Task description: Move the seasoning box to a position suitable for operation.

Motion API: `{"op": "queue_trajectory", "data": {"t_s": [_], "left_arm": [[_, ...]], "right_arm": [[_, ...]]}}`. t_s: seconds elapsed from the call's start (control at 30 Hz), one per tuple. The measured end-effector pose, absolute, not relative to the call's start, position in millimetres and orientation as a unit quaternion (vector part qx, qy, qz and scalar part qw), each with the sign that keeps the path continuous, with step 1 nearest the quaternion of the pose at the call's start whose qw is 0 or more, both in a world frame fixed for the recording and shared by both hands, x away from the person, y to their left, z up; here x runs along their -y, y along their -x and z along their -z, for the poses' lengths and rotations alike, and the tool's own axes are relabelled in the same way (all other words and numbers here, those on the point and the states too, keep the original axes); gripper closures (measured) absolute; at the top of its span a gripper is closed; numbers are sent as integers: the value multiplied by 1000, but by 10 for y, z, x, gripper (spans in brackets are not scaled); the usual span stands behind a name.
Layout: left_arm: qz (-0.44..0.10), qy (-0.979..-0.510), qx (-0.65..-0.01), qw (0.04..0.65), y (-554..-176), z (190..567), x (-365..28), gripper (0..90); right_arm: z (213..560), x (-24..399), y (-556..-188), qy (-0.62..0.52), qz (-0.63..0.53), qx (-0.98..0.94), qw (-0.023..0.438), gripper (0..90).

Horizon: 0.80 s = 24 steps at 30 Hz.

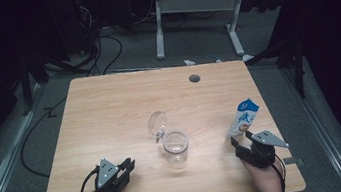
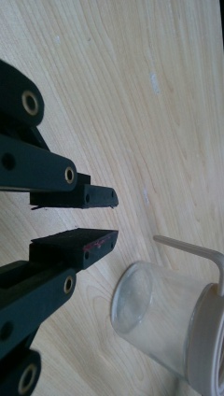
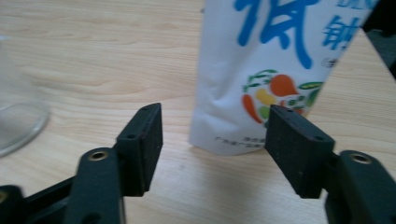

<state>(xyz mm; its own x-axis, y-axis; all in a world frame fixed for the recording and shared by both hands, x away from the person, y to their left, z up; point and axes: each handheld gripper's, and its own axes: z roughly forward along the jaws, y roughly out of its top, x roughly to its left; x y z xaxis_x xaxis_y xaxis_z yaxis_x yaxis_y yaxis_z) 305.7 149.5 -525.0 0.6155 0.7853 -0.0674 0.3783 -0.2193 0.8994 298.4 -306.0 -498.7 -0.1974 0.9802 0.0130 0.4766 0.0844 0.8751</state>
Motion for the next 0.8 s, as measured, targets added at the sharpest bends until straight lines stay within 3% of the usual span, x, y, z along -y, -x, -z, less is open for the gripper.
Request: {"op": "queue_trajectory", "data": {"t_s": [0.37, 0.8], "left_arm": [[-220, -739, -403, 493, -2965, 5246, -1652, 782], [-243, -718, -431, 489, -2763, 5237, -1924, 787]], "right_arm": [[5012, 3155, -3215, -586, -386, -634, 324, 68], [5046, 3097, -3531, -606, -366, -629, 321, 47]]}}
